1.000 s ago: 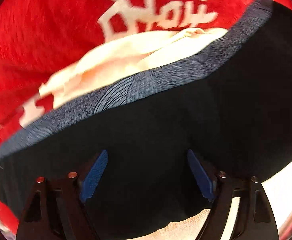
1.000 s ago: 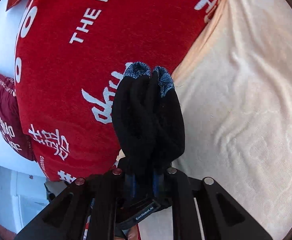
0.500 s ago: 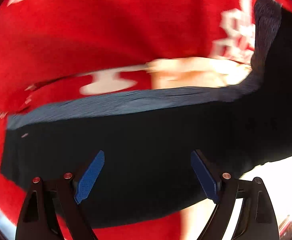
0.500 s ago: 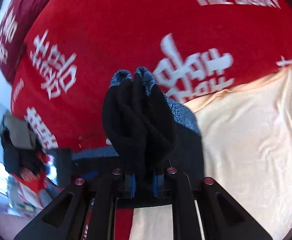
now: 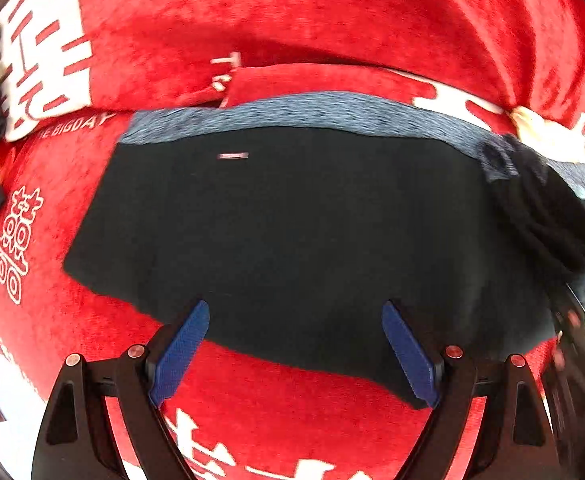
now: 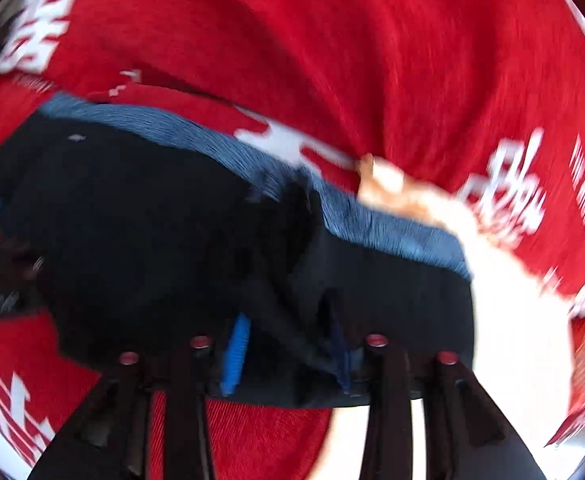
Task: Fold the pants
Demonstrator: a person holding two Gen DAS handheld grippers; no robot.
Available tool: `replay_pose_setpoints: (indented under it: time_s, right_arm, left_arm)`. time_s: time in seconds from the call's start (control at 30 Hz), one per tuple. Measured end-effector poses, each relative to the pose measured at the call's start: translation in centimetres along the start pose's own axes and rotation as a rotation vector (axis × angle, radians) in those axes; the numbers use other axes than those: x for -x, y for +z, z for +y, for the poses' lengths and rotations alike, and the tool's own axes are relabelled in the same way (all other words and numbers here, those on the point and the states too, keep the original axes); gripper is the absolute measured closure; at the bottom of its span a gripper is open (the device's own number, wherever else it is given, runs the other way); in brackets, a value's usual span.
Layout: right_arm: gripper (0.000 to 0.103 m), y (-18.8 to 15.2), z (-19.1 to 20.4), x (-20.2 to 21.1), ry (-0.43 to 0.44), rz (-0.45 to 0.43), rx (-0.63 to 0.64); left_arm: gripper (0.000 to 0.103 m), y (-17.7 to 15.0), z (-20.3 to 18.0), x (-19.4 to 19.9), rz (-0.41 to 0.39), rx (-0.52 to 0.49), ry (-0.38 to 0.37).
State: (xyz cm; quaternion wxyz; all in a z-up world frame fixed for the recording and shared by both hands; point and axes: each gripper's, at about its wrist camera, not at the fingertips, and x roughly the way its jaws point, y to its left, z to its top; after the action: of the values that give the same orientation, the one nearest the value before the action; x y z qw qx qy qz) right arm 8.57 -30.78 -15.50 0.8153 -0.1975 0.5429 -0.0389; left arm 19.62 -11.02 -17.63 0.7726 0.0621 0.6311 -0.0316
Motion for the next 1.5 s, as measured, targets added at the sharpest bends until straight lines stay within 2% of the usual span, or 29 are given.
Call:
replay_pose_setpoints:
  time_s: [0.03, 0.1, 0.2, 0.27, 0.3, 0.37, 0.43, 0.5, 0.57, 0.63, 0.7, 0.73, 0.77, 0.8, 0.87, 0.93, 1.03, 1.1, 1.13, 1.17, 1.2, 1.27, 1.3, 1.37, 1.43, 1.5]
  right_arm:
    - [0.056, -0.1, 0.2, 1.2, 0.011, -0.026, 0.028]
    - [0.055, -0.1, -0.3, 3.5, 0.111, -0.075, 0.031]
    - [0.054, -1.0, -3.7, 4.5, 0.275, -0.050, -0.094]
    - [0.054, -2.8, -8.2, 3.2, 0.452, 0.008, -0.338]
    - [0.054, -4.1, -11.0, 1.7, 0.555, 0.044, -0.516]
    - [0.054, -6.6, -14.8, -1.1, 0.679, 0.104, -0.797]
    - [0.054, -9.0, -17.8, -3.4, 0.754, 0.125, -1.023]
    - [0.054, -10.5, -19.5, -5.1, 0.803, 0.128, -1.139]
    - [0.054, -11.6, -20.0, -6.2, 0.824, 0.156, -1.203]
    - [0.054, -12.4, -20.3, -7.5, 0.865, 0.175, -1.275]
    - [0.055, -13.1, -20.4, -8.2, 0.898, 0.178, -1.334]
    - [0.068, -13.4, -20.4, -8.9, 0.919, 0.181, -1.379]
    - [0.094, -13.8, -20.3, -9.5, 0.927, 0.196, -1.406]
    - [0.097, -14.0, -20.3, -10.1, 0.924, 0.221, -1.425]
    - [0.098, -14.2, -20.1, -9.8, 0.960, 0.209, -1.427]
    - [0.098, -13.5, -20.0, -8.5, 0.990, 0.195, -1.350]
    - [0.098, -13.6, -18.9, -8.2, 0.952, 0.258, -1.248]
    - [0.098, -13.8, -18.2, -9.4, 0.903, 0.304, -1.202]
    - [0.098, -13.8, -18.1, -10.0, 0.911, 0.311, -1.189]
    - [0.097, -13.5, -18.3, -10.0, 0.925, 0.322, -1.178]
    - [0.095, -12.8, -18.7, -9.5, 0.945, 0.328, -1.121]
    - [0.075, -11.3, -19.6, -7.8, 0.960, 0.300, -0.971]
    - [0.068, -10.5, -20.6, -6.5, 0.958, 0.249, -0.890]
    - [0.048, -9.4, -23.1, -5.0, 0.910, 0.144, -0.818]
    - [0.044, -9.2, -26.7, -5.0, 0.807, 0.055, -0.843]
    - [0.044, -9.5, -29.6, -7.5, 0.787, 0.044, -0.927]
  left_arm:
    - [0.014, 0.2, 0.2, -0.1, -0.001, 0.006, 0.000]
    - [0.014, 0.5, 0.6, 0.4, -0.009, 0.023, -0.011]
    - [0.014, 1.1, -0.1, 1.2, -0.021, 0.022, -0.083]
    - [0.014, 1.8, -1.9, 2.0, -0.026, -0.019, -0.170]
    - [0.014, 2.0, -2.8, 2.3, -0.027, -0.041, -0.206]
    - [0.014, 2.5, -5.7, 3.1, -0.022, -0.102, -0.286]
    - [0.014, 3.1, -7.9, 3.0, -0.003, -0.138, -0.342]
    - [0.014, 3.8, -10.6, 2.8, 0.015, -0.168, -0.387]
    - [0.014, 4.4, -12.6, 1.9, 0.036, -0.182, -0.402]
    - [0.026, 4.9, -13.7, 0.7, 0.073, -0.168, -0.413]
    - [0.051, 5.0, -14.6, -0.8, 0.126, -0.147, -0.426]
    - [0.051, 5.0, -14.6, -1.7, 0.147, -0.144, -0.415]
    - [0.054, 4.9, -14.6, -2.3, 0.156, -0.140, -0.412]
    - [0.057, 4.8, -14.6, -2.2, 0.150, -0.137, -0.408]
    - [0.061, 4.6, -14.4, -1.1, 0.130, -0.149, -0.398]
    - [0.061, 3.7, -14.0, 0.6, 0.091, -0.173, -0.374]
    - [0.061, 2.0, -14.0, 0.2, 0.089, -0.205, -0.315]
    - [0.054, 1.2, -14.5, -0.8, 0.077, -0.210, -0.280]
    - [0.047, 1.1, -14.7, -0.7, 0.053, -0.213, -0.251]
    - [0.033, 1.2, -14.9, -0.4, 0.032, -0.219, -0.190]
    - [0.029, 1.3, -14.8, -0.1, 0.020, -0.218, -0.167]
    - [0.029, 1.4, -14.0, 0.9, 0.011, -0.205, -0.199]
    - [0.029, 1.6, -13.6, 1.5, 0.004, -0.198, -0.203]
    - [0.029, 2.1, -13.1, 2.6, -0.019, -0.191, -0.191]
    - [0.029, 3.1, -13.0, 3.6, -0.044, -0.187, -0.183]
    - [0.029, 4.5, -14.4, 4.4, -0.072, -0.187, -0.195]
